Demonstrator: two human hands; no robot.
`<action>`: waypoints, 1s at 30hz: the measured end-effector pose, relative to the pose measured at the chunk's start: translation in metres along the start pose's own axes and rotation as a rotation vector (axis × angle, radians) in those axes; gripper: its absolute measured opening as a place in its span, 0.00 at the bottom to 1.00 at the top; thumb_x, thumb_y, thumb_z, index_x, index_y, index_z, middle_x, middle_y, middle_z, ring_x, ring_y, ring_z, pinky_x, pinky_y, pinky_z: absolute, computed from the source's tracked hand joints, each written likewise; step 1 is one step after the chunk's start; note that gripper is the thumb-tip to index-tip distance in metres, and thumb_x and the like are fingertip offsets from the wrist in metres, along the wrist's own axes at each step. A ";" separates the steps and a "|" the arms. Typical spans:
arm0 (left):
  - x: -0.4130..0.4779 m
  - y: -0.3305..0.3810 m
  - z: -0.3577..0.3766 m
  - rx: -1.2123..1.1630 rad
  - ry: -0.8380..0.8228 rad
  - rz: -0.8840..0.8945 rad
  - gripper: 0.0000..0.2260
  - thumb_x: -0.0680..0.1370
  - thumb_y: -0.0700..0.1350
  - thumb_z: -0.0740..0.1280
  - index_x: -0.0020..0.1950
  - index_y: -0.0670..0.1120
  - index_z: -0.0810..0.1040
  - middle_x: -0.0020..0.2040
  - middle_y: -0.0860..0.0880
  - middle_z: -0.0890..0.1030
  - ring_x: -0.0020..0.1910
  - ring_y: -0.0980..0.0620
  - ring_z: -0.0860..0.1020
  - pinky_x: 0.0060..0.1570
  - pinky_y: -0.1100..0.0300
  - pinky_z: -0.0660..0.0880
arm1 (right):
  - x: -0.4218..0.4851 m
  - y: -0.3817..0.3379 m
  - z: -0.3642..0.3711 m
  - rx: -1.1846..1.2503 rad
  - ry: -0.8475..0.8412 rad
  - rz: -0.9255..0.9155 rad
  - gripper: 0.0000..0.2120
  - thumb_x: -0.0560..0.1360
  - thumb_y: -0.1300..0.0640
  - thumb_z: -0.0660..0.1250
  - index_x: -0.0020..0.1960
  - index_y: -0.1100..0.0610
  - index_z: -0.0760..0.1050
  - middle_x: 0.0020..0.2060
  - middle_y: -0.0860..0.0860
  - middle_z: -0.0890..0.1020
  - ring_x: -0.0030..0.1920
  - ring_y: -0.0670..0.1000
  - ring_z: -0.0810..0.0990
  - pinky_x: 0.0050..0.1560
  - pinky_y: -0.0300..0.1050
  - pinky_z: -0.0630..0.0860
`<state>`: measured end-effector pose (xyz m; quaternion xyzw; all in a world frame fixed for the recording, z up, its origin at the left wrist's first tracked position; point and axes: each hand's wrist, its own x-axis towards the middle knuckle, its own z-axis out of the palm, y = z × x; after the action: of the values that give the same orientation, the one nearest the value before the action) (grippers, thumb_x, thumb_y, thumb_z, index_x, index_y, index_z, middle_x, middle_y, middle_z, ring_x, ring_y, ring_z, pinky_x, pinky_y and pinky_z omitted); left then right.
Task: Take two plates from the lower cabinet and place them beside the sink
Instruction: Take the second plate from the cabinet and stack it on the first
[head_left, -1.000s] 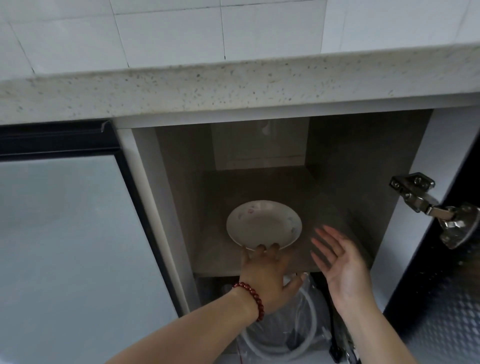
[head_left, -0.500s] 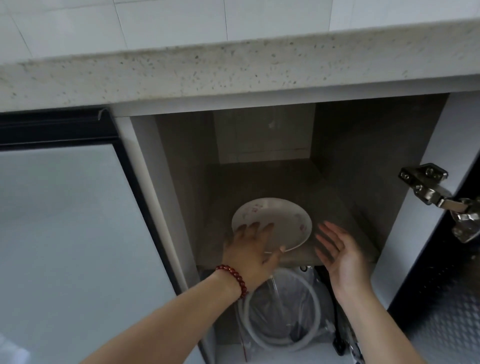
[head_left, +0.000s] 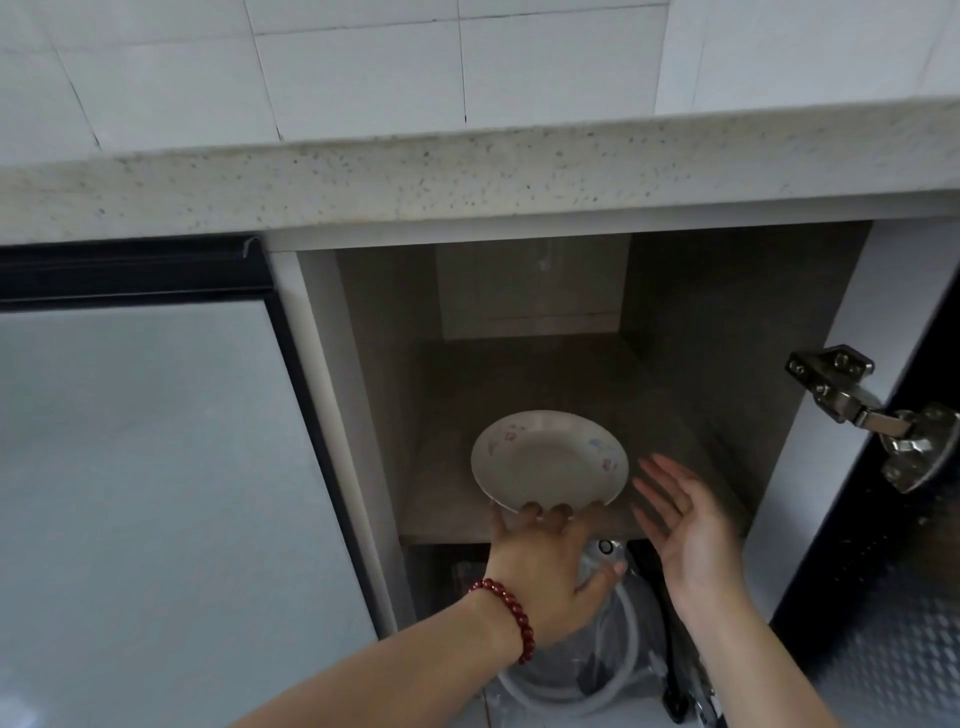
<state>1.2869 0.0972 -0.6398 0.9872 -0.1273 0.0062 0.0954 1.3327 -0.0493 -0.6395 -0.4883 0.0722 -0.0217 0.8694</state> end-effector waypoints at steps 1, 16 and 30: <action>-0.001 0.000 -0.001 -0.012 0.005 0.009 0.28 0.77 0.64 0.49 0.75 0.56 0.53 0.72 0.50 0.67 0.72 0.45 0.62 0.70 0.35 0.48 | 0.000 0.000 0.000 -0.003 0.001 -0.002 0.14 0.81 0.55 0.53 0.54 0.50 0.77 0.54 0.47 0.81 0.56 0.46 0.78 0.55 0.45 0.71; 0.009 -0.043 -0.031 -0.884 0.219 -0.443 0.26 0.78 0.62 0.51 0.75 0.59 0.54 0.77 0.53 0.56 0.73 0.49 0.61 0.68 0.57 0.59 | 0.009 0.018 0.015 -0.020 0.033 0.068 0.14 0.82 0.56 0.50 0.59 0.52 0.73 0.51 0.46 0.79 0.57 0.50 0.75 0.56 0.45 0.70; 0.006 -0.054 -0.040 -1.924 0.213 -0.756 0.36 0.73 0.71 0.47 0.75 0.51 0.61 0.70 0.44 0.71 0.67 0.43 0.71 0.59 0.46 0.65 | 0.009 0.015 0.009 0.056 0.078 0.123 0.11 0.81 0.54 0.54 0.49 0.50 0.75 0.47 0.49 0.80 0.48 0.48 0.78 0.44 0.45 0.73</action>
<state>1.3068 0.1540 -0.6106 0.4638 0.2485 -0.0409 0.8494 1.3420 -0.0345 -0.6485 -0.4574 0.1354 0.0108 0.8788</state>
